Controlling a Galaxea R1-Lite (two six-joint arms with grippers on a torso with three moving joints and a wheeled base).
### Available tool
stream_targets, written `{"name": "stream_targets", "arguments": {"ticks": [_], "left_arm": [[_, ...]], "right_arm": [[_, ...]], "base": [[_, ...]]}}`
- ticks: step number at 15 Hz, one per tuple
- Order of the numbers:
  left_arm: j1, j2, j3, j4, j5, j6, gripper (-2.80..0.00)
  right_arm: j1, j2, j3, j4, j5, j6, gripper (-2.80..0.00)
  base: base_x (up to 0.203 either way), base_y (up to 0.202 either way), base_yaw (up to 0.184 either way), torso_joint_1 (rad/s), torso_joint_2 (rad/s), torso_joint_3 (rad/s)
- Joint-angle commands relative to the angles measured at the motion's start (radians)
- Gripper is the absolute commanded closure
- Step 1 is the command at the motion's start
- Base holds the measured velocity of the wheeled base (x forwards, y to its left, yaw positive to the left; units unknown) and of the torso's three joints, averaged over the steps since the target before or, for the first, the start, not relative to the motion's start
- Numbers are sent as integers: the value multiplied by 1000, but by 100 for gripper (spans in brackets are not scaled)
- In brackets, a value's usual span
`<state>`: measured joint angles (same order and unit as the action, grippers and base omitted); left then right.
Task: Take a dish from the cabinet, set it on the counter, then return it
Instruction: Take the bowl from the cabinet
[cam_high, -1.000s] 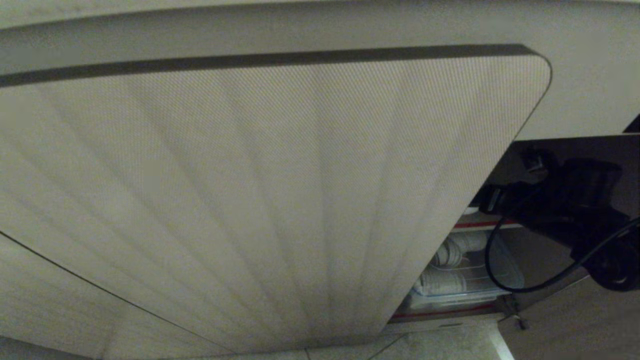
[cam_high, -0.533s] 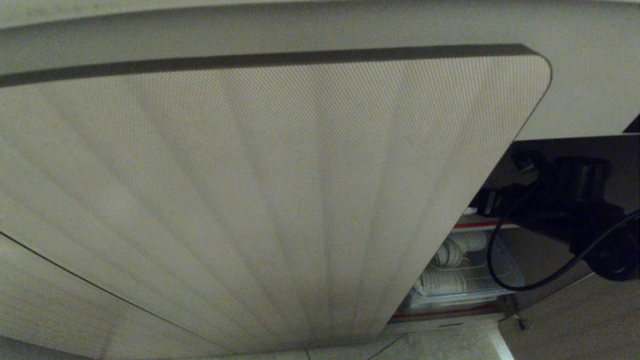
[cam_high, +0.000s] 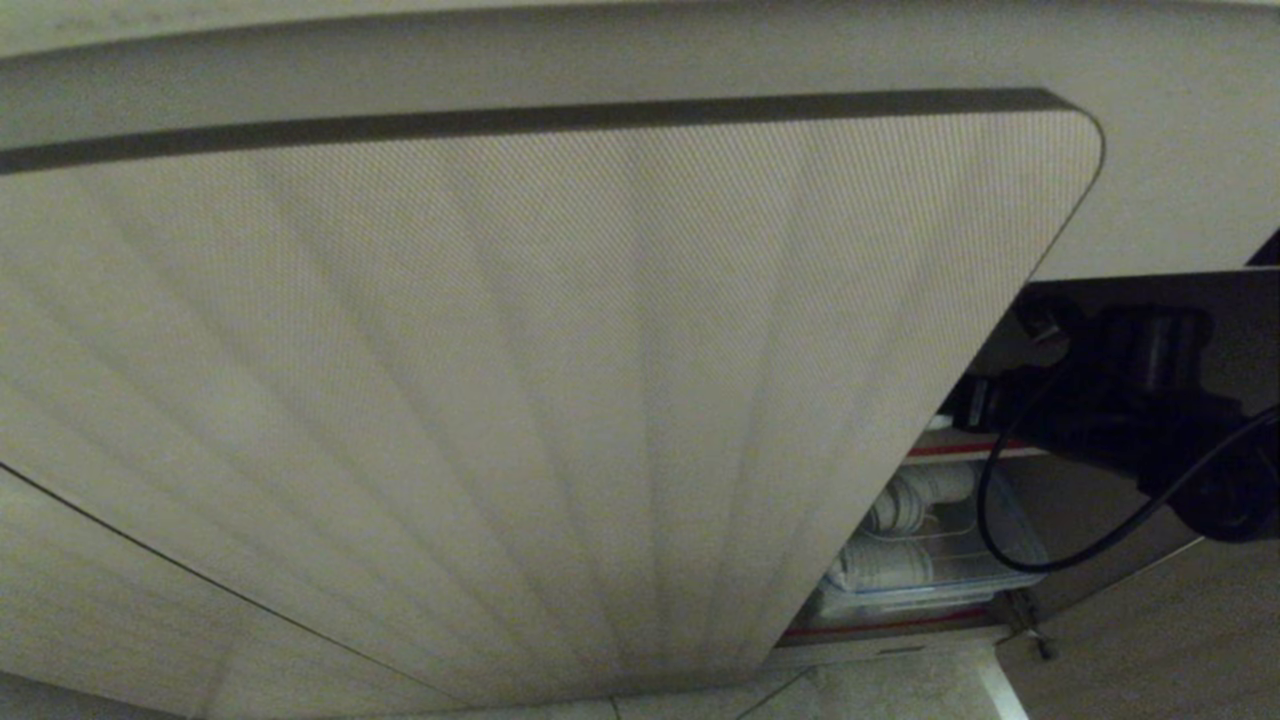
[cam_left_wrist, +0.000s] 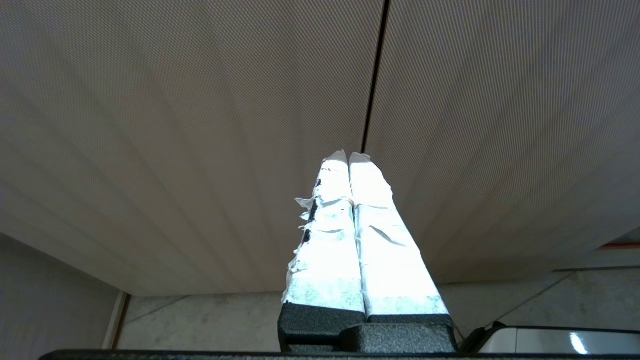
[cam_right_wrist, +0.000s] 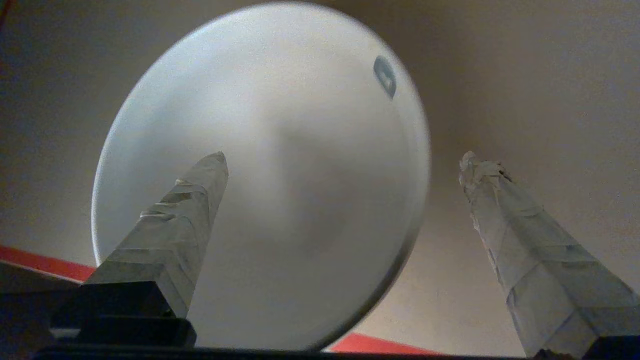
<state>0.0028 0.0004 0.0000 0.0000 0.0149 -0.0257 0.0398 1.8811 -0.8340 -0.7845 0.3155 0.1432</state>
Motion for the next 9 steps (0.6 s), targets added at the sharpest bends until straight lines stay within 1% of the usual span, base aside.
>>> {"name": "stream_targets", "arguments": {"ticks": [1, 5, 9], "left_arm": [[0, 0, 0, 0, 0, 0, 0], [0, 0, 0, 0, 0, 0, 0], [0, 0, 0, 0, 0, 0, 0]], "right_arm": [[2, 6, -13, -8, 1, 1, -280], [2, 20, -50, 9, 0, 4, -280], [2, 24, -90, 66, 2, 6, -280]], "base": [[0, 0, 0, 0, 0, 0], [0, 0, 0, 0, 0, 0], [0, 0, 0, 0, 0, 0]]}}
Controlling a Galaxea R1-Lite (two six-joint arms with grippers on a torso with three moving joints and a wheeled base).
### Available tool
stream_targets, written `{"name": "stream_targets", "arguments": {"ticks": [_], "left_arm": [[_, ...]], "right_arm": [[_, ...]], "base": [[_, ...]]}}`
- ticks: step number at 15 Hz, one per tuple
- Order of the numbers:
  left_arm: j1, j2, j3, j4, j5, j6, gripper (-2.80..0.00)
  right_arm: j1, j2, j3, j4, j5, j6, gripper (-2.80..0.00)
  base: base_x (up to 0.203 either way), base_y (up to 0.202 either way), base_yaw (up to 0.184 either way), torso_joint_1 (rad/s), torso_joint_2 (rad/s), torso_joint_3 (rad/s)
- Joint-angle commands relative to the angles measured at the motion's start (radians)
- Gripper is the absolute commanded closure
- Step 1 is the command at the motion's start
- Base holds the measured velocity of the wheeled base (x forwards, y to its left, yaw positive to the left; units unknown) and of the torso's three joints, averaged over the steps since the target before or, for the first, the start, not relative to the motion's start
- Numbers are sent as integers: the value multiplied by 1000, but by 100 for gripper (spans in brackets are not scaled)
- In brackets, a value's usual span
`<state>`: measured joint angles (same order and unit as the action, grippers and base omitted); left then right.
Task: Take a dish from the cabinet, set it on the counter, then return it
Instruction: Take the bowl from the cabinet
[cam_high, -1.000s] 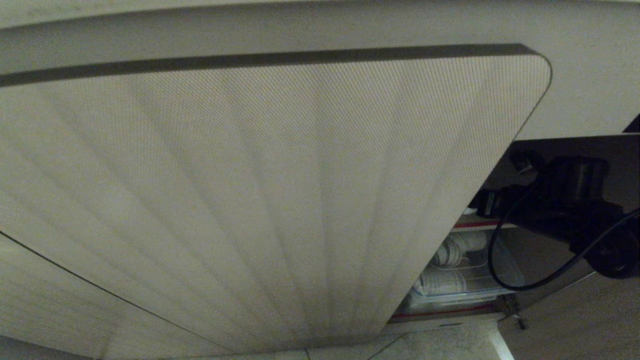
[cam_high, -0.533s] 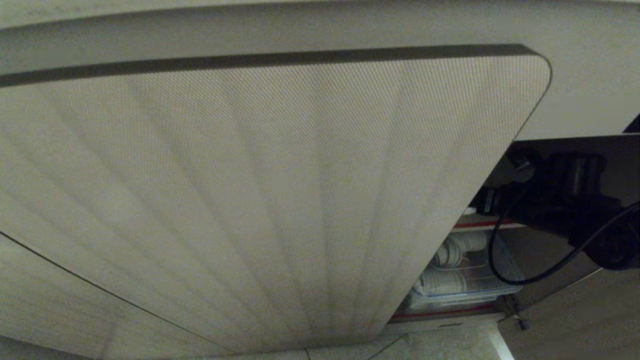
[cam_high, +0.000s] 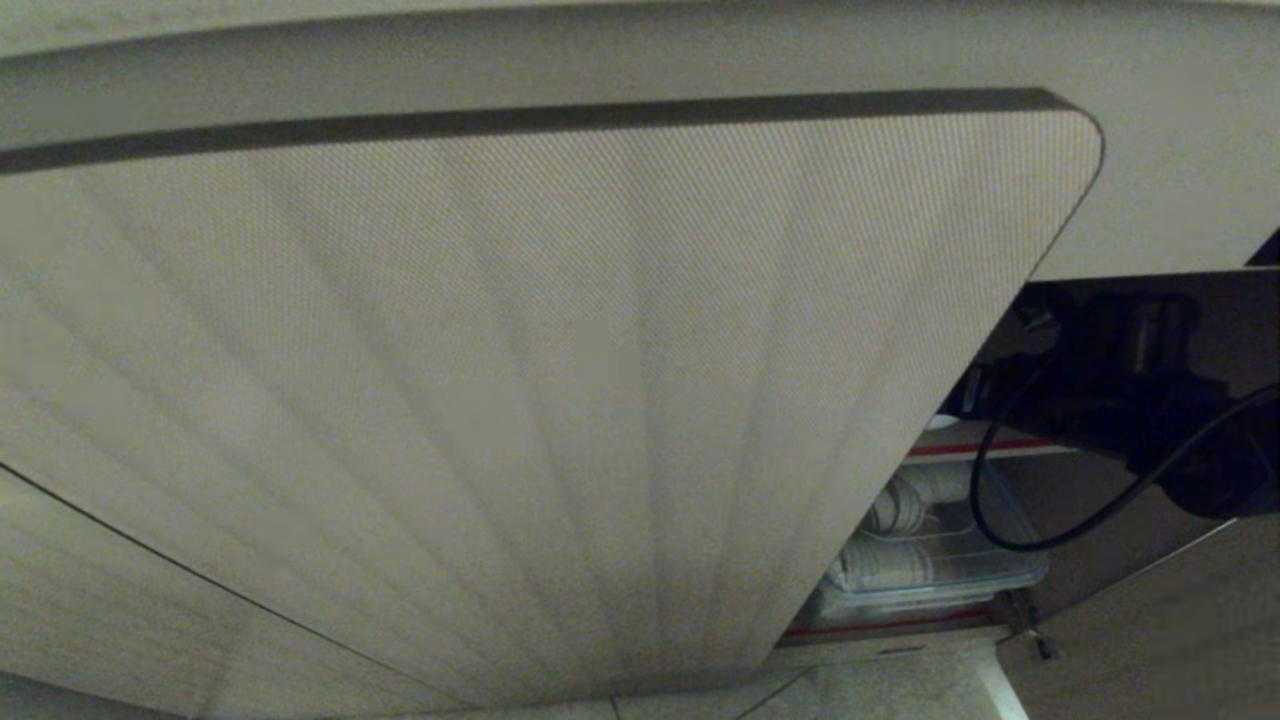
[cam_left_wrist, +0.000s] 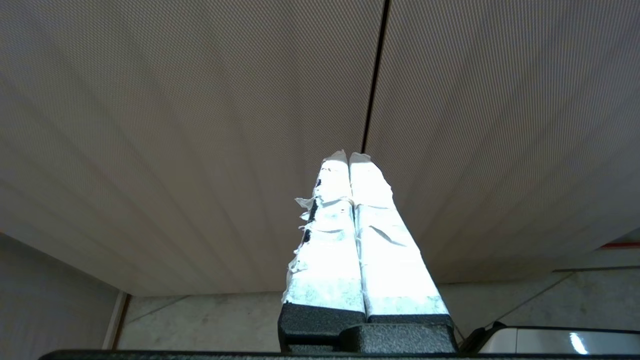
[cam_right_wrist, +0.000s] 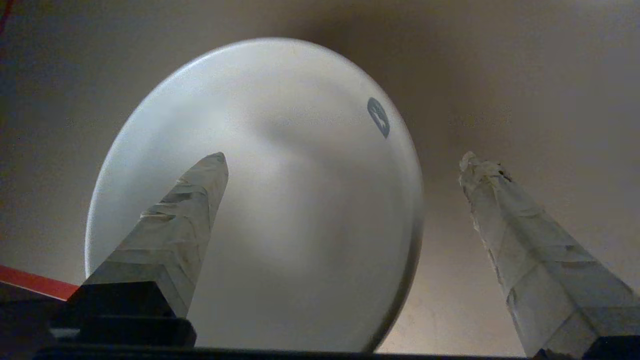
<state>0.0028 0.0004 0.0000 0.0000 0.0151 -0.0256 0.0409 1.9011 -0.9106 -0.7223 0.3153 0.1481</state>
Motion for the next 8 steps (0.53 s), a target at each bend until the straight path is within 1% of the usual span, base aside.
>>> {"name": "stream_targets", "arguments": {"ticks": [1, 8], "left_arm": [[0, 0, 0, 0, 0, -1, 0], [0, 0, 0, 0, 0, -1, 0]], "right_arm": [[1, 7, -22, 17, 2, 1, -280], [1, 15, -50, 148, 2, 1, -280]], "base": [[0, 0, 0, 0, 0, 0], [0, 0, 0, 0, 0, 0]]}}
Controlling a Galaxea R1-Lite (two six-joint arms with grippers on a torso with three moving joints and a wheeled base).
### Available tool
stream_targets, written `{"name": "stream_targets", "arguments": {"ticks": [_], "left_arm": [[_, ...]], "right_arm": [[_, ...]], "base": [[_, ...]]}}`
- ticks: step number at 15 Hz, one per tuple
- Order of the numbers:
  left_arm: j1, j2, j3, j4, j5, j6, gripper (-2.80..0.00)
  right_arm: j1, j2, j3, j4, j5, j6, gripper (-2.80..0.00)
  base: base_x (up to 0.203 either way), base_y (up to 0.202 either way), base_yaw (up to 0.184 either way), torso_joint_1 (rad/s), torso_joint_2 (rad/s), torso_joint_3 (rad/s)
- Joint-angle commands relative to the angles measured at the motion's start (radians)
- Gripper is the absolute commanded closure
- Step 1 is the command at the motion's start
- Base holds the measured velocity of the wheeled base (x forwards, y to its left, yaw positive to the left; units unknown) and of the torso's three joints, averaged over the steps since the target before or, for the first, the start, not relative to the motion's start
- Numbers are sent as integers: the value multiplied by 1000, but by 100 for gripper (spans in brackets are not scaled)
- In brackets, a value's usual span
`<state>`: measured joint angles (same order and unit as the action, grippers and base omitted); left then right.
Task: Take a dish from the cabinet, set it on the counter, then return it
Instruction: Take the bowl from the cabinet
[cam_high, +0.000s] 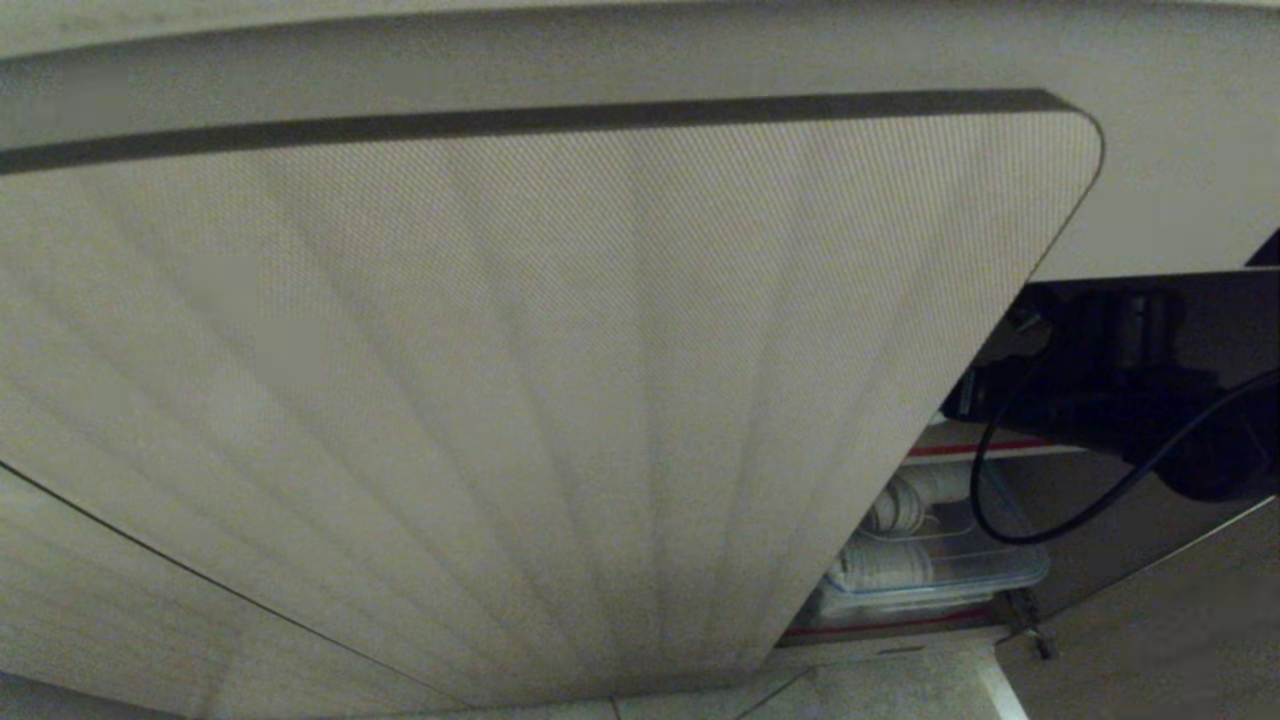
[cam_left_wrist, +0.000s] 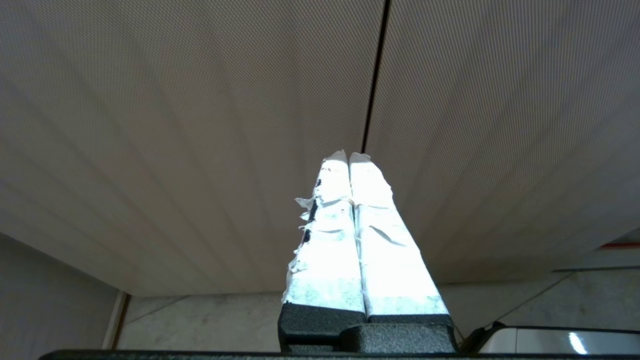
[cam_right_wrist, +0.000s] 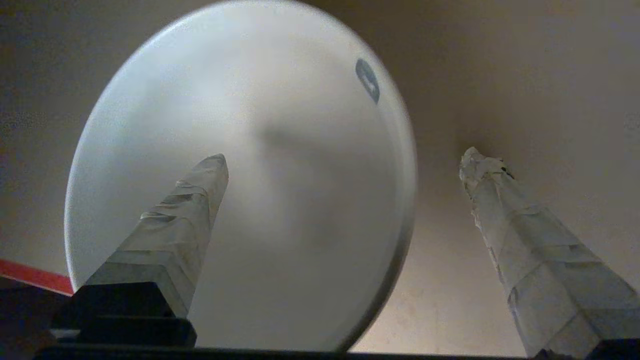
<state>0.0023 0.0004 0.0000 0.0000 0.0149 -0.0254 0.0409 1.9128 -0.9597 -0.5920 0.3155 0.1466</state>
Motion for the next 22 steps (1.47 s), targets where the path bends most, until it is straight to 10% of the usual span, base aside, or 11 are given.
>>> {"name": "stream_targets", "arguments": {"ticks": [1, 22], "left_arm": [[1, 0, 0, 0, 0, -1, 0], [1, 0, 0, 0, 0, -1, 0]], "right_arm": [[1, 3, -5, 32, 2, 2, -280], [1, 91, -224, 201, -1, 61, -280]], "base": [[0, 0, 0, 0, 0, 0], [0, 0, 0, 0, 0, 0]]}}
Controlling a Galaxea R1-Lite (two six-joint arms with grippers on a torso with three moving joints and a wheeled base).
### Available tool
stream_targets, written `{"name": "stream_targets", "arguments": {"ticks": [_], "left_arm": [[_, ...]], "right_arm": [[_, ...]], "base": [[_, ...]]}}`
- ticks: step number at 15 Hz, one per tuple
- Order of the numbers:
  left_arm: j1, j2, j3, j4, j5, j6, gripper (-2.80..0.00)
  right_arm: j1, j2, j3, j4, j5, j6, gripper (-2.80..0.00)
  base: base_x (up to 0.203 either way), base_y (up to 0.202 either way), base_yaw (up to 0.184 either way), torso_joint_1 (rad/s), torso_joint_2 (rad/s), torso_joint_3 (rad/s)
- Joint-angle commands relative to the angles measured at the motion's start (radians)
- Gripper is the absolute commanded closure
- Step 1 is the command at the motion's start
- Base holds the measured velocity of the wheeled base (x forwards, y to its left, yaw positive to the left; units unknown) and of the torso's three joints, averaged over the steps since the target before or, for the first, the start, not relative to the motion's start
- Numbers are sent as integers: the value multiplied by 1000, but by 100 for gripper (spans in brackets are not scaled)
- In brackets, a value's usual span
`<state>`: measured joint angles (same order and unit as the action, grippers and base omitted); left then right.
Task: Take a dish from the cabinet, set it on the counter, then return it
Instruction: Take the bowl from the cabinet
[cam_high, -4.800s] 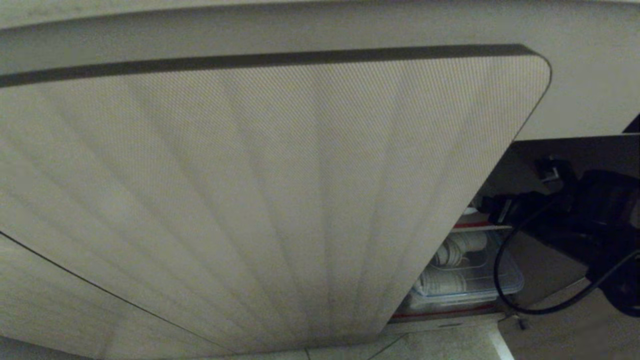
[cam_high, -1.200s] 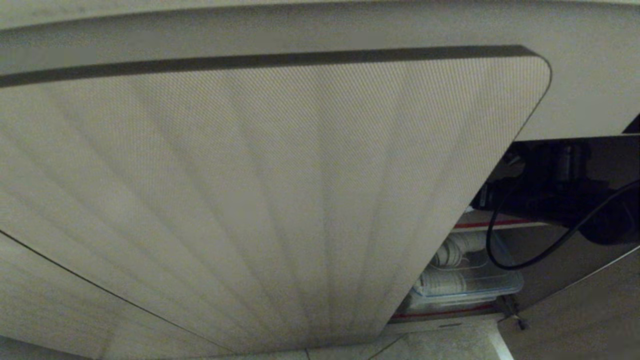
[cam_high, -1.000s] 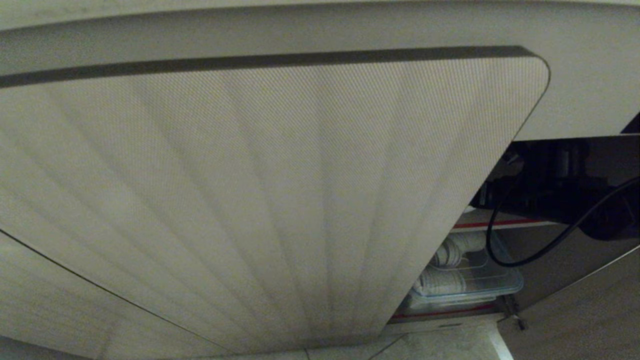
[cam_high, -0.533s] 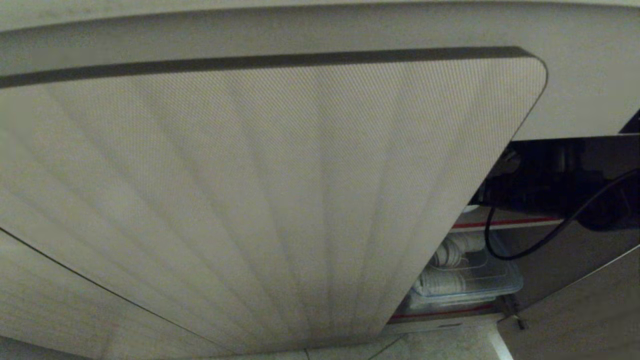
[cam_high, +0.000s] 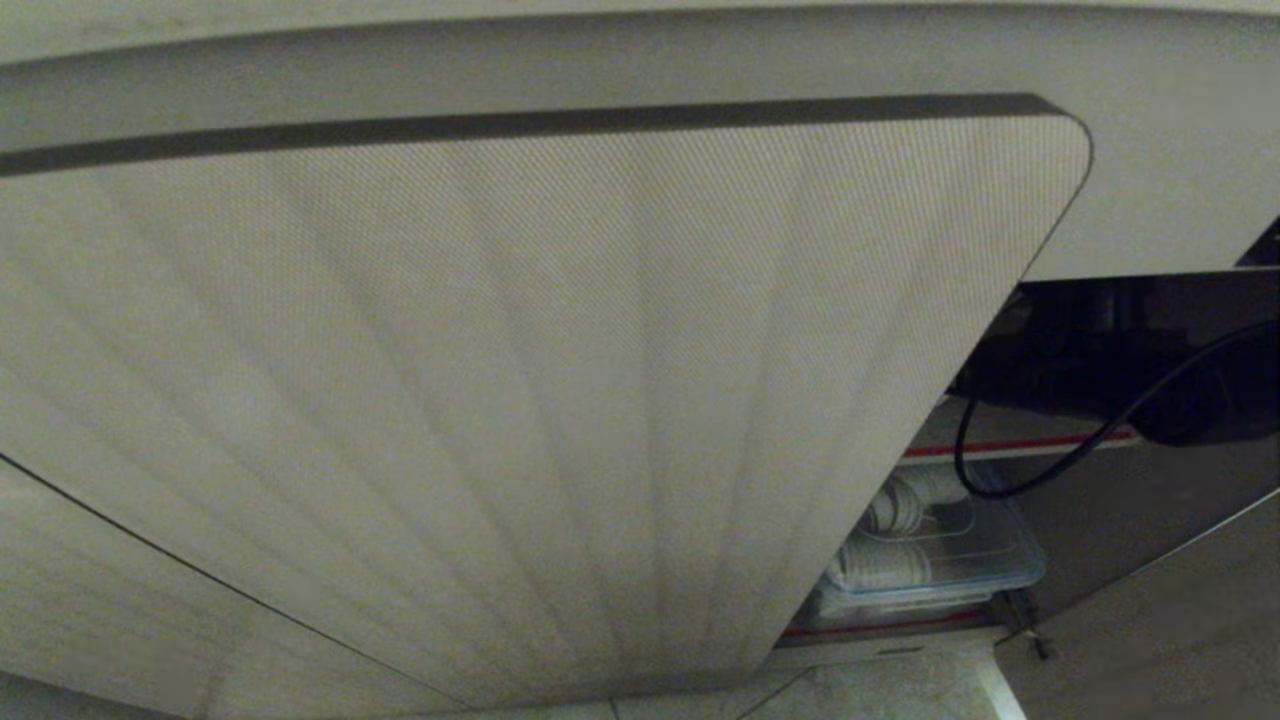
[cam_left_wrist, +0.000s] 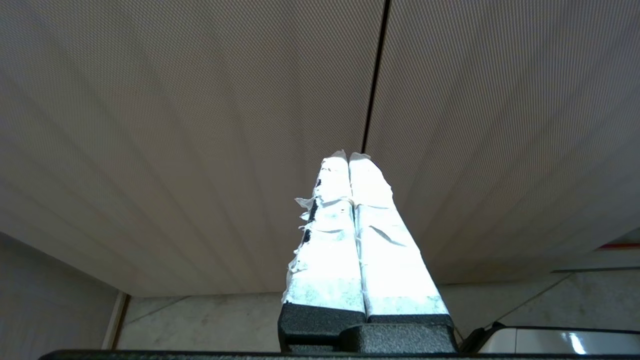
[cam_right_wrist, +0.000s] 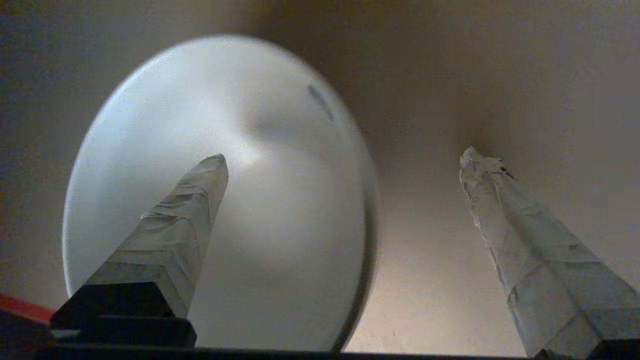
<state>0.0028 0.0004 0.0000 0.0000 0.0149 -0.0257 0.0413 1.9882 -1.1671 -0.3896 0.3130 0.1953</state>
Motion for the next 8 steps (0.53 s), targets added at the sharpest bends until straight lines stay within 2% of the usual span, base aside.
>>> {"name": "stream_targets", "arguments": {"ticks": [1, 8], "left_arm": [[0, 0, 0, 0, 0, 0, 0], [0, 0, 0, 0, 0, 0, 0]], "right_arm": [[0, 18, -28, 0, 1, 23, -280], [2, 14, -62, 41, 12, 29, -280]], "base": [[0, 0, 0, 0, 0, 0], [0, 0, 0, 0, 0, 0]]}}
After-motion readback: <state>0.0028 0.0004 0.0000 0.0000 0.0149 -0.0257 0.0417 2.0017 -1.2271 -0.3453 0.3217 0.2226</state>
